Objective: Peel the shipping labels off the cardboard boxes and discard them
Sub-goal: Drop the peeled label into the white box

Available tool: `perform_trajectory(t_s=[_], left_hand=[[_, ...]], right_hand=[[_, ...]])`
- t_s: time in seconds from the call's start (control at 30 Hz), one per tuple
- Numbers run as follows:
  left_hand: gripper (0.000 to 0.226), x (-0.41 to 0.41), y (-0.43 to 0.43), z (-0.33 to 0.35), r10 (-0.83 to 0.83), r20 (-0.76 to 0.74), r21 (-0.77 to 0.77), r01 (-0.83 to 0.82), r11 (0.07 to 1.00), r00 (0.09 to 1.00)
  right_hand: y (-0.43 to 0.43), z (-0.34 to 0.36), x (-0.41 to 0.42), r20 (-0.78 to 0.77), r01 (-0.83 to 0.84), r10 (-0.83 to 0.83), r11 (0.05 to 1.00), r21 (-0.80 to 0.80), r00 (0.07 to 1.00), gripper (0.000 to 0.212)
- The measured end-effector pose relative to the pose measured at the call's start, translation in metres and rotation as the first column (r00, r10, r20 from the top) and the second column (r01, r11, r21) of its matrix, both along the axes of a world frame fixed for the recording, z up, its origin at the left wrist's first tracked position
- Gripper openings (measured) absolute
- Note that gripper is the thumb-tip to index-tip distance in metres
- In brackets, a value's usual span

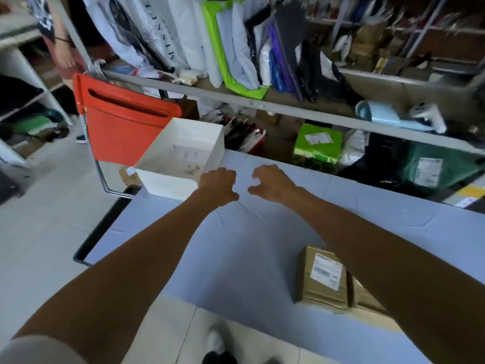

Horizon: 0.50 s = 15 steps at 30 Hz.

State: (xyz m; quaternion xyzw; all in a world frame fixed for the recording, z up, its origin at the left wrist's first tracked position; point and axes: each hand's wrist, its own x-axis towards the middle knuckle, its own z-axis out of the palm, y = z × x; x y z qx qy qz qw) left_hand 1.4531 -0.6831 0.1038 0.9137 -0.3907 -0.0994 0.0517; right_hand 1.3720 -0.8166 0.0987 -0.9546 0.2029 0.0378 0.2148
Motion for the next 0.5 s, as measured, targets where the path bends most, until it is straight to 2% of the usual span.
perform_trajectory(t_s=[0.3, 0.5], left_hand=[[0.040, -0.116, -0.064, -0.012, -0.134, -0.038, -0.034, 0.133, 0.991, 0.990], [0.039, -0.161, -0.087, -0.018, -0.242, -0.081, -0.046, 0.239, 0.970, 0.967]], right_hand=[[-0.058, -0.013, -0.132, -0.084, 0.107, -0.109, 0.994, -0.028, 0.990, 0.052], [-0.079, -0.017, -0.203, -0.123, 0.251, -0.251, 0.968, -0.016, 0.960, 0.055]])
